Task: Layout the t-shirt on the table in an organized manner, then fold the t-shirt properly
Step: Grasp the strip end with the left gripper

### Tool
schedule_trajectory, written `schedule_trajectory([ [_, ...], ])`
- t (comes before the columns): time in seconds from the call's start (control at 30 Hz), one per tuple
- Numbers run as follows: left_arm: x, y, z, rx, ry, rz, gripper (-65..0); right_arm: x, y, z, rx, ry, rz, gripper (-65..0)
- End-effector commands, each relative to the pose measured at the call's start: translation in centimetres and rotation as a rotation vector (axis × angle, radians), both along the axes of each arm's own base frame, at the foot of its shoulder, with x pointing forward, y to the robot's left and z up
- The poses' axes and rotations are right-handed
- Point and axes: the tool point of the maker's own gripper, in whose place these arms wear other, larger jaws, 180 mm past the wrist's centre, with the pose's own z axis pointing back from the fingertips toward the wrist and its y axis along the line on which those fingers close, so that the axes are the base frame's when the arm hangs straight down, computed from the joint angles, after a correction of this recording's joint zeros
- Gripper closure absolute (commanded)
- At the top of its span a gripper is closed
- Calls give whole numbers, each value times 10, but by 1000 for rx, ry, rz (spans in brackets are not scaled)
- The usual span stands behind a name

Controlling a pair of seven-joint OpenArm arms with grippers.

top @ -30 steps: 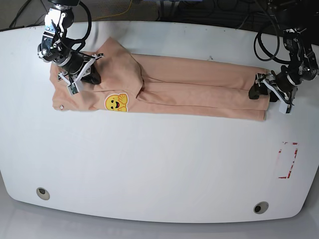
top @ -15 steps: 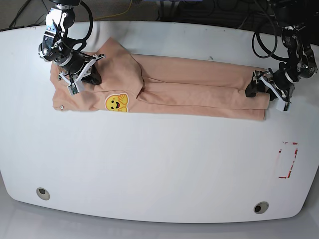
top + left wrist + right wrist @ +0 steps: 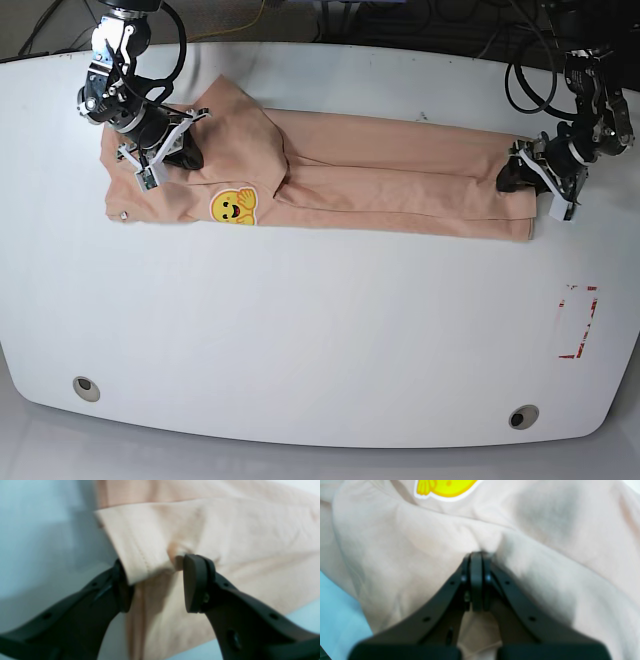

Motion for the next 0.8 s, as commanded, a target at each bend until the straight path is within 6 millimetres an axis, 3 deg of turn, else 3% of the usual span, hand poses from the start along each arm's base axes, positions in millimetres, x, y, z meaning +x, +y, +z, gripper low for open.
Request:
schedule_trajectory([
  [0.0,-10,-5,-10,27,59,-42,-288,-20,-13,-18,-93,117,13,0],
  [0.43,-8,-7,-8,24,52,-43,-272,-22,-13,-19,-93,122,13,0],
  [0.57,-7,-7,-8,24,49,-43,-173,-22,-13,-19,-93,122,13,0],
  [0.67,-4,-8,-3,33,32,-46,-27,-22,-13,-19,-93,122,13,0],
  [0.7,-2,-8,1,36,20,-49,-4,-22,-13,-19,-91,120,13,0],
  [0.77,2,-9,8,43,-2,-53,-26,-22,-13,-19,-91,120,13,0],
])
